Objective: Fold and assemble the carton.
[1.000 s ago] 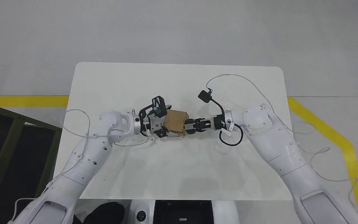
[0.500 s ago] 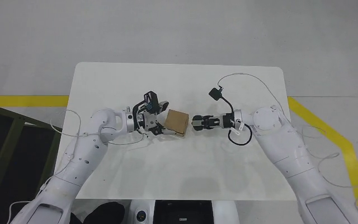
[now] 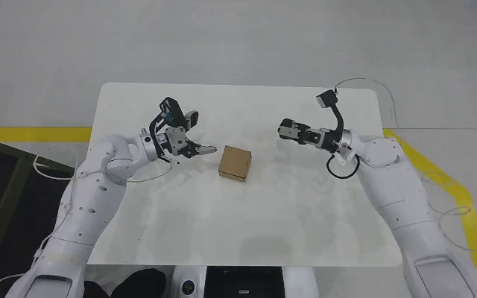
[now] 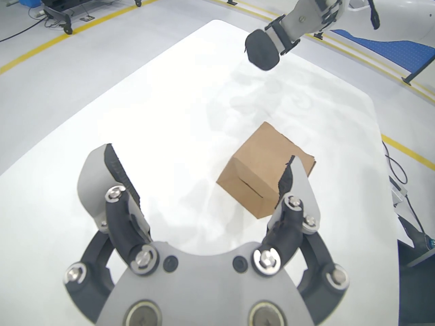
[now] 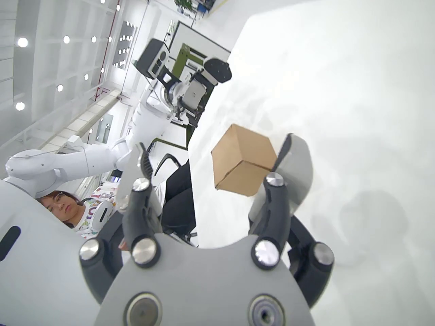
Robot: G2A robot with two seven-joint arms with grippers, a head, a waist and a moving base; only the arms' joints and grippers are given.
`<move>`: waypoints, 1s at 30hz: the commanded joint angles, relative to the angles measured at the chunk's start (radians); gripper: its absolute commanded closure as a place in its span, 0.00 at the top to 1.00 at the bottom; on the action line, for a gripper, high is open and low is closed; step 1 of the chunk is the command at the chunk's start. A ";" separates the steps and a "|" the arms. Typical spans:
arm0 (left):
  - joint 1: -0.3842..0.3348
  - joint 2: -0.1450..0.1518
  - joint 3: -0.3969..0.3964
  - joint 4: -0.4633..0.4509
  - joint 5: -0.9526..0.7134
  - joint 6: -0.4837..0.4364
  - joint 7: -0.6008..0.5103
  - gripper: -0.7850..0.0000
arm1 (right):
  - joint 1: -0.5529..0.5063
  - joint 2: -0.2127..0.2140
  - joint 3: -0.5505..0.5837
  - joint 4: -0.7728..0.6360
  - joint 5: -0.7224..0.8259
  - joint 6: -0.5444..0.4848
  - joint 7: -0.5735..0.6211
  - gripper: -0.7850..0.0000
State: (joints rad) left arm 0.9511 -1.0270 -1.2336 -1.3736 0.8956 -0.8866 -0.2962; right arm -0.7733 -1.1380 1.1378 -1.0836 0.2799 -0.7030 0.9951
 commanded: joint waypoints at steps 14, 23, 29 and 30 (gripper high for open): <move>-0.142 0.023 -0.076 0.144 -0.023 -0.036 -0.091 1.00 | 0.161 0.019 0.100 0.216 -0.359 -0.152 -0.330 1.00; -0.177 0.044 -0.132 0.153 -0.034 -0.045 -0.120 1.00 | 0.196 0.042 0.149 0.226 -0.567 -0.142 -0.469 1.00; -0.176 0.054 -0.152 0.131 -0.029 -0.030 -0.118 1.00 | 0.205 0.056 0.170 0.221 -0.629 -0.113 -0.478 1.00; -0.173 0.055 -0.154 0.123 -0.031 -0.027 -0.120 1.00 | 0.205 0.058 0.172 0.218 -0.634 -0.103 -0.482 1.00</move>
State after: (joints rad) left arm 0.7750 -0.9731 -1.3855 -1.2425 0.8662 -0.9167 -0.4140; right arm -0.5686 -1.0815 1.3083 -0.8632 -0.3485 -0.8176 0.5145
